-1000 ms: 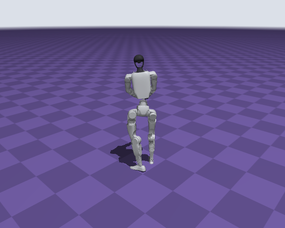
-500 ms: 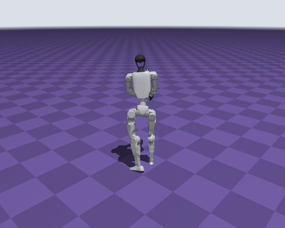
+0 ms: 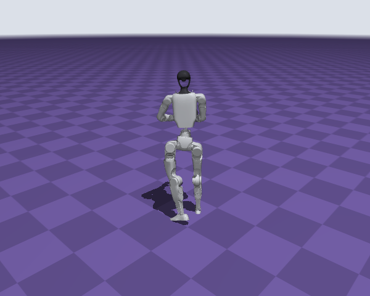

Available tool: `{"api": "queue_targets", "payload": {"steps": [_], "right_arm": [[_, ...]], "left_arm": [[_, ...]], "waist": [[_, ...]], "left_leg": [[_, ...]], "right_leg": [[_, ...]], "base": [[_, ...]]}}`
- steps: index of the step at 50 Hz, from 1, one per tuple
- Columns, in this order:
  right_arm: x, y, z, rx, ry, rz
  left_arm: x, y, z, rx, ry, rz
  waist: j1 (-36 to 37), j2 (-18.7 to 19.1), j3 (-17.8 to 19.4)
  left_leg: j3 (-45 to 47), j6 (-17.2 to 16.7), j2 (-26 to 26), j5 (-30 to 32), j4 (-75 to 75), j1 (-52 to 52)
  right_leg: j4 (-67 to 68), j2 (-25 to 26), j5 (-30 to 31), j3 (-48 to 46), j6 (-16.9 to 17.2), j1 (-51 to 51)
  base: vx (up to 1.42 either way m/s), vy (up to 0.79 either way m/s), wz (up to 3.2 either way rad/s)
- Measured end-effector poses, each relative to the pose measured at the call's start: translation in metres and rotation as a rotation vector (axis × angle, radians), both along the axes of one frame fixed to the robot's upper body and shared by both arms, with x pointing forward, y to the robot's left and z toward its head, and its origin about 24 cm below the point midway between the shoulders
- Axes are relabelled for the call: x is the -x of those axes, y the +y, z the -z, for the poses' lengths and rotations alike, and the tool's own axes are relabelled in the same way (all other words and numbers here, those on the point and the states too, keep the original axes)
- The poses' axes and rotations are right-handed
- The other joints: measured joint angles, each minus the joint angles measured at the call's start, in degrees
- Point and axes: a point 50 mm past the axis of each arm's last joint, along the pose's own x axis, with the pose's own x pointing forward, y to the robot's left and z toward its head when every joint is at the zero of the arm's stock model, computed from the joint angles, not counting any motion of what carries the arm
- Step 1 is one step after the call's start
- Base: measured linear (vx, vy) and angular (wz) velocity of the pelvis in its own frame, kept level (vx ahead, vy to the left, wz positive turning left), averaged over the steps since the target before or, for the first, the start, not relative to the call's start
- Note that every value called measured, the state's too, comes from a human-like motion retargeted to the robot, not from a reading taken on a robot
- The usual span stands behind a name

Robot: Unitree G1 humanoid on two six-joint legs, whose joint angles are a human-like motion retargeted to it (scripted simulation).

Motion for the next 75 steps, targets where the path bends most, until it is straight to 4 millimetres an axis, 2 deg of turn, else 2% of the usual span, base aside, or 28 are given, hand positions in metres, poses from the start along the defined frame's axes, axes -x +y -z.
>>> {"api": "queue_targets", "payload": {"steps": [7,13,30,45,50,57,66,75], "right_arm": [[0.008,0.011,0.025,-0.096,0.095,-0.112],[0.011,0.013,0.044,-0.129,0.154,-0.168],[0.012,0.001,0.063,-0.151,0.205,-0.167],[0.017,-0.016,0.089,-0.112,0.325,-0.122],[0.016,-0.029,0.099,-0.097,0.374,-0.086],[0.011,-0.066,0.108,-0.071,0.428,0.018],[-0.001,-0.114,0.103,-0.076,0.462,0.191],[-0.013,-0.152,0.091,-0.102,0.477,0.325]], "left_arm": [[0.001,-0.013,-0.008,-0.130,-0.036,0.099],[0.000,-0.024,-0.010,-0.236,-0.053,0.162],[0.005,-0.027,-0.011,-0.277,-0.037,0.207],[0.005,-0.032,-0.009,-0.355,-0.007,0.255],[0.004,-0.034,-0.008,-0.387,-0.001,0.258],[0.003,-0.032,-0.002,-0.420,0.023,0.224],[0.005,-0.017,0.013,-0.419,0.070,0.131],[0.011,-0.002,0.034,-0.395,0.138,0.022]], "waist": [[-0.64,0.16,-0.86],[-0.62,0.09,-1.15],[1.16,-0.62,-1.88],[1.56,-0.48,-2.36],[1.82,-0.13,-1.90],[2.51,0.85,-0.58],[4.29,3.29,2.54],[7.35,7.23,7.17]], "left_leg": [[-1.09,0.33,0.13,0.86,0.93,-0.17],[-1.74,0.31,0.08,1.36,1.33,-0.29],[-2.53,0.45,-0.40,2.92,1.37,-0.06],[-3.96,0.52,-0.74,4.08,1.18,0.79],[-4.34,0.52,-0.98,4.13,1.03,0.72],[-4.45,0.73,-1.58,3.70,0.51,0.12],[-4.15,1.34,-2.79,2.55,-1.24,-1.83],[-3.28,1.73,-4.58,1.35,-5.58,-4.64]], "right_leg": [[-0.66,-0.26,0.37,0.24,0.36,0.47],[-1.00,-0.41,0.43,0.76,0.63,0.59],[-1.77,-0.73,0.65,1.60,1.37,0.95],[-1.77,-1.11,0.30,1.89,1.32,1.95],[-1.74,-1.37,0.23,1.84,1.33,1.93],[-1.55,-1.94,0.38,1.60,1.68,1.23],[-1.75,-2.64,1.18,0.89,2.21,-0.96],[-3.68,-2.94,2.92,-0.56,2.22,-4.09]], "base": [[0.00,0.00,0.00],[0.00,0.00,0.00],[0.00,0.00,0.00],[0.00,0.00,0.00],[0.00,0.00,0.00],[0.00,0.00,0.00],[-0.02,0.01,0.06],[-0.07,0.00,0.19]]}}
